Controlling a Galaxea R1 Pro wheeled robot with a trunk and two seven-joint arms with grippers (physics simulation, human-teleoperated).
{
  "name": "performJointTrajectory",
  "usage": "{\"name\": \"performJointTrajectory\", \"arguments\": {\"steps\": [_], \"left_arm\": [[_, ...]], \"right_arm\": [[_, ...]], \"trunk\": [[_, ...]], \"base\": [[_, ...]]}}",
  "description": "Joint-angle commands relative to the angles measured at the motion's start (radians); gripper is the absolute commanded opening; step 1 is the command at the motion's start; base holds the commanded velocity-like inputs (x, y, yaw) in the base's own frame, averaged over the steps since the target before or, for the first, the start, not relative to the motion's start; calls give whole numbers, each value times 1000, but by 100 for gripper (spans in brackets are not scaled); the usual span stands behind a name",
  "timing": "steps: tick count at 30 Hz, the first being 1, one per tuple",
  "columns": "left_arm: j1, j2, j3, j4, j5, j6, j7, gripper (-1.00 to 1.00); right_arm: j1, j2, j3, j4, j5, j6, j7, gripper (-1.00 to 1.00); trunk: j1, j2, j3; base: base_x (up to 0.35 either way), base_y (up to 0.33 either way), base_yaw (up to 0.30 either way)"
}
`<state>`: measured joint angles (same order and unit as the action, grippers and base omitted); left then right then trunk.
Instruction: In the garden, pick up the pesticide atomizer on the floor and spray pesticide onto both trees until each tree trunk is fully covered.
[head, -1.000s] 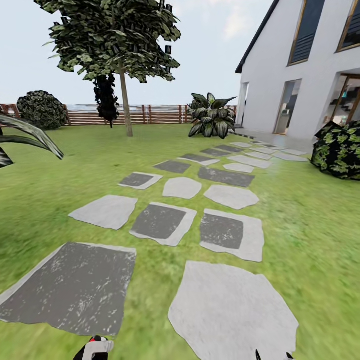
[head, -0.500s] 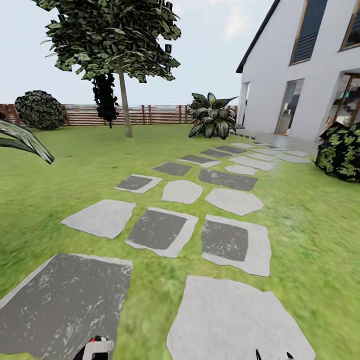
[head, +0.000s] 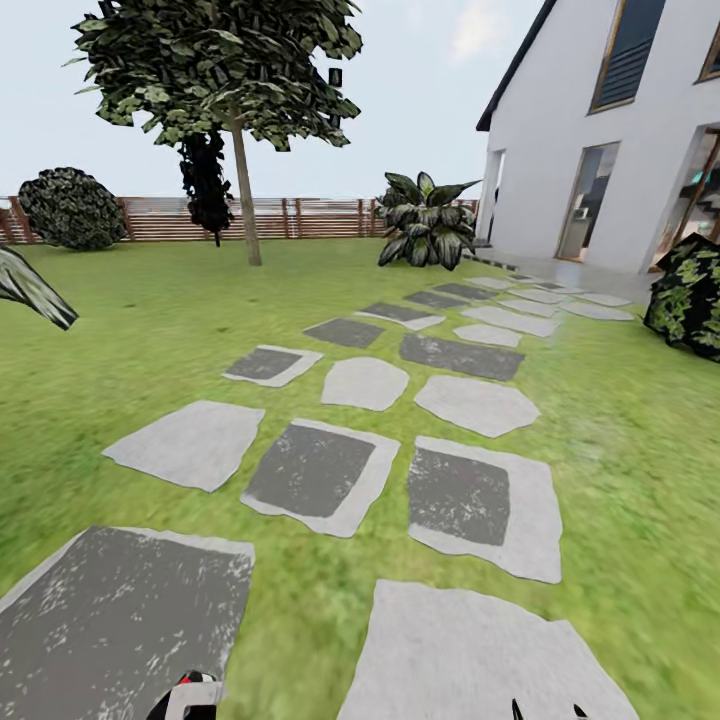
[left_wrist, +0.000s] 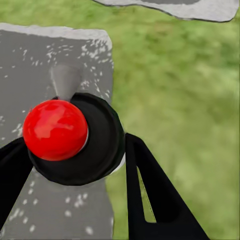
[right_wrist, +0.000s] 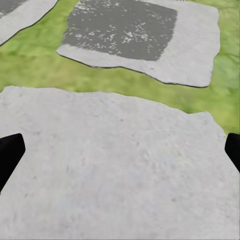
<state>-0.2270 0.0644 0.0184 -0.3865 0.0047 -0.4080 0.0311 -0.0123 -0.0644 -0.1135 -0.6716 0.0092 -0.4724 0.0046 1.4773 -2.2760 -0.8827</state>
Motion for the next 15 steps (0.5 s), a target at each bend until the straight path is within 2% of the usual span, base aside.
{"name": "performJointTrajectory", "arguments": {"steps": [1,15], "left_arm": [[0,0,0,0,0,0,0,-100],[0,0,0,0,0,0,0,-100]], "right_arm": [[0,0,0,0,0,0,0,100],[0,0,0,1,0,0,0,100]], "trunk": [[0,0,0],[0,0,0]], "base": [[340,0,0],[340,0,0]]}}
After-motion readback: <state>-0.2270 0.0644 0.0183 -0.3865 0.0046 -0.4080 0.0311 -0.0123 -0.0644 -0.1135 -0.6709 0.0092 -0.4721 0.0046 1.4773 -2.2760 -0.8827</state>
